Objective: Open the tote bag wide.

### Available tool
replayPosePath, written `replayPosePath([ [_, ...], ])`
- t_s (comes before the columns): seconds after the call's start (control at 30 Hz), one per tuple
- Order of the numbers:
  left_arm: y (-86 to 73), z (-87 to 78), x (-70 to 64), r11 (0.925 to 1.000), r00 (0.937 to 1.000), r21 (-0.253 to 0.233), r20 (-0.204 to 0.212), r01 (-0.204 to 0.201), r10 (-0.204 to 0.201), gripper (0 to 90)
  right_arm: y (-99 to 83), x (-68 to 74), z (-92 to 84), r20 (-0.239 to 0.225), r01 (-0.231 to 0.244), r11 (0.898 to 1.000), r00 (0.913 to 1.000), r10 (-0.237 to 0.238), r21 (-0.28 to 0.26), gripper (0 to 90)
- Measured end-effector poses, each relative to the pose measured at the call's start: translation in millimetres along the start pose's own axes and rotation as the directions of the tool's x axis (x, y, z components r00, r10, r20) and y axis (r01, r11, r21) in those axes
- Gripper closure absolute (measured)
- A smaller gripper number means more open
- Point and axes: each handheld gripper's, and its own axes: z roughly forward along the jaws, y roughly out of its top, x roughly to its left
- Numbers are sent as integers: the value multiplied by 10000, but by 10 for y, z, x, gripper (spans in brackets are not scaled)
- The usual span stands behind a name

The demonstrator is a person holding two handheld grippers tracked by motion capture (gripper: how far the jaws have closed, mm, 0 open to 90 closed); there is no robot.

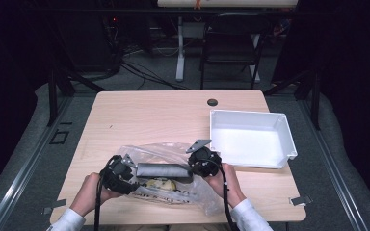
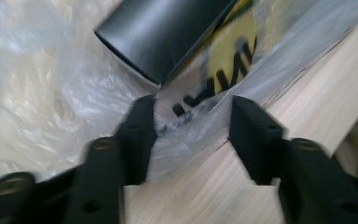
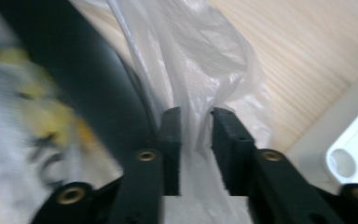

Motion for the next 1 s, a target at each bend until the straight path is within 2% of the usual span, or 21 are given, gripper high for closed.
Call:
replayPosePath([
  [0.03,-11,29,-5,9999,10000,90,-14,-52,52,619,-2,-10,58,174,-110,9999,9998,109,79,818],
  [0.1,-25,84,-5,9995,9997,204,9,-245,244,744,-5,-25,144,645,-186,9998,9978,178,108,877],
  [0.13,-30,111,-7,9994,9997,248,73,-222,220,784,-3,-30,164,781,-215,9997,9967,210,63,896],
  [0.17,-29,141,-5,9986,9995,421,46,-329,327,828,1,-36,195,1013,-167,9997,9947,149,175,899],
  [0.23,-39,189,1,9974,9995,646,42,-326,324,874,-6,-32,283,1187,-165,9991,9929,117,399,900],
  [0.4,-104,256,51,9942,9996,1054,209,-200,179,893,-98,-23,498,1524,-111,9942,9883,-54,1072,900],
  [0.63,-177,272,92,9907,9989,1359,460,-102,39,893,-188,-26,547,1681,122,9867,9850,-398,1619,900],
  [0.67,-182,264,95,9905,9986,1372,518,-115,44,883,-202,-23,559,1689,191,9853,9845,-481,1695,900],
  [0.7,-179,243,98,9914,9985,1310,545,6,-78,829,-212,-22,572,1604,207,9831,9858,-505,1820,900],
  [0.73,-171,205,99,9929,9980,1188,614,95,-169,734,-218,-24,572,1497,208,9832,9875,-485,1815,898],
  [0.77,-163,146,94,9956,9974,922,681,182,-245,663,-213,-23,556,1351,289,9824,9893,-545,1843,868],
  [0.8,-148,71,89,9975,9972,660,697,236,-282,621,-209,-20,540,1239,256,9858,9912,-466,1657,818],
  [0.83,-123,-36,80,9989,9968,283,697,361,-380,543,-196,-29,505,1100,286,9875,9929,-460,1548,771],
  [0.87,-109,-106,73,9993,9962,3,791,375,-374,496,-180,-35,454,773,279,9903,9963,-387,1361,729],
  [0.9,-90,-200,67,9988,9963,-380,808,316,-284,494,-168,-45,415,620,381,9911,9970,-462,1272,707],
  [0.93,-67,-285,67,9973,9955,-646,894,359,-300,467,-159,-47,372,634,377,9927,9970,-452,1148,651],
  [0.97,-35,-387,78,9934,9961,-1065,813,430,-344,418,-150,-63,323,449,390,9934,9980,-440,1076,596],
  [1.0,-18,-443,89,9901,9972,-1321,639,482,-400,405,-150,-79,257,234,166,9968,9996,-185,777,545],
])
